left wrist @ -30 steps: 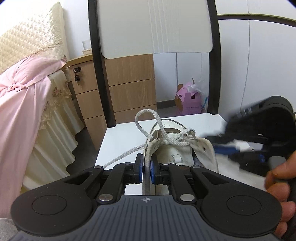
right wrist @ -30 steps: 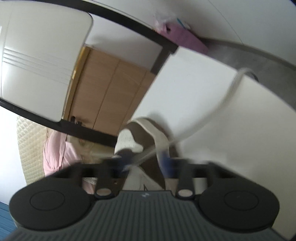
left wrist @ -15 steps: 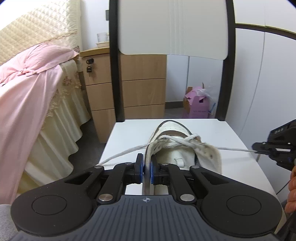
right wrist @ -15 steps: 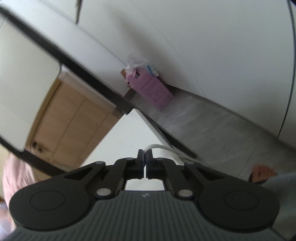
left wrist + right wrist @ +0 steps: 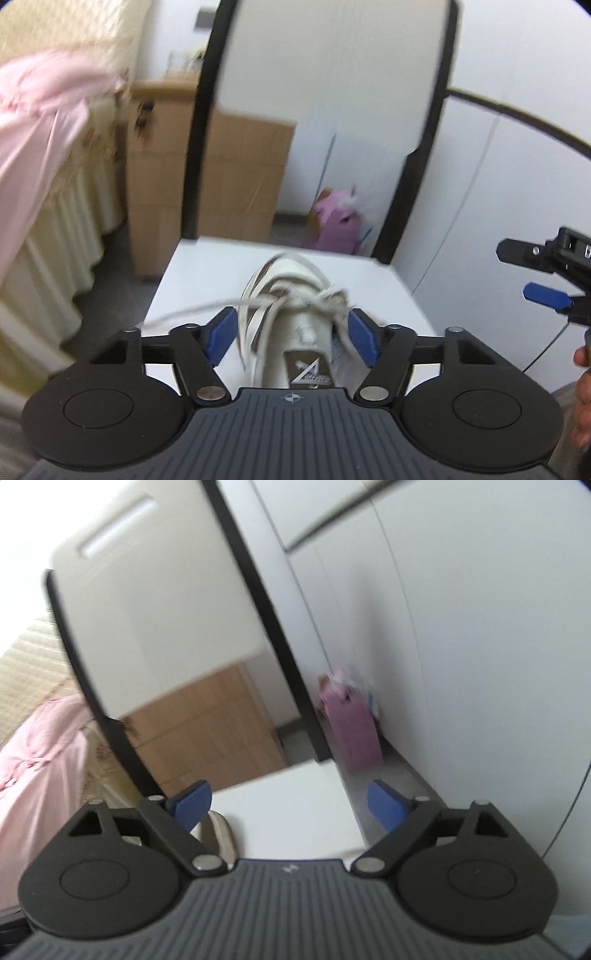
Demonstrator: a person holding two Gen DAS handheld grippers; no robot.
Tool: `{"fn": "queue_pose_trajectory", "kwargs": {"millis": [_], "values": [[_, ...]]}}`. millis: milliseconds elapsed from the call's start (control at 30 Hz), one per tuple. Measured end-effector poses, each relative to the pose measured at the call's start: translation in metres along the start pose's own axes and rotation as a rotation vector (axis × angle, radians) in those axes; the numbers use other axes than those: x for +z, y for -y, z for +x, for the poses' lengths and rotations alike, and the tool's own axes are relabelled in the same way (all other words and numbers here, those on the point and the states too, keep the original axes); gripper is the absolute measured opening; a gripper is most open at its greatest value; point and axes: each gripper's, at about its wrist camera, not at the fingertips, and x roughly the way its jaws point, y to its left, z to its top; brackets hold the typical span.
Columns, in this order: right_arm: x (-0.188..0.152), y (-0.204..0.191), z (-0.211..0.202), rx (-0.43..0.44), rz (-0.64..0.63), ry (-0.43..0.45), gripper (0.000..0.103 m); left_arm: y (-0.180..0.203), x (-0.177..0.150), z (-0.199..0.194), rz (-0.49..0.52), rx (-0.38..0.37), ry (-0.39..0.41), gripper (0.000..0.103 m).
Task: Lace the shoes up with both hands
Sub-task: 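Release the lace with the right gripper and move it back over the sneaker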
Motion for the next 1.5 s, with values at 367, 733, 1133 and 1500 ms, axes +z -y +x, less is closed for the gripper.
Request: {"fn": "queue_pose_trajectory", "kwargs": {"millis": [367, 733, 1133, 1500], "values": [[0.006, -0.049, -0.012, 0.163, -0.017, -0.143, 0.103, -0.019, -0.008, -0.043, 0.034, -0.115, 0.053, 0.091], [-0.033, -0.095, 0.026, 0.177, -0.168, -0.278, 0.103, -0.077, 0.005, -0.018, -0.195, 0.010, -0.032, 0.092], [-0.050, -0.111, 0.069, 0.147, -0.263, -0.347, 0.103, -0.137, 0.015, 0.041, -0.531, -0.092, -0.153, 0.092], [-0.047, -0.076, 0.094, -0.026, -0.111, -0.412, 0.103, -0.158, 0.006, 0.057, -0.730, -0.164, -0.213, 0.091]]}}
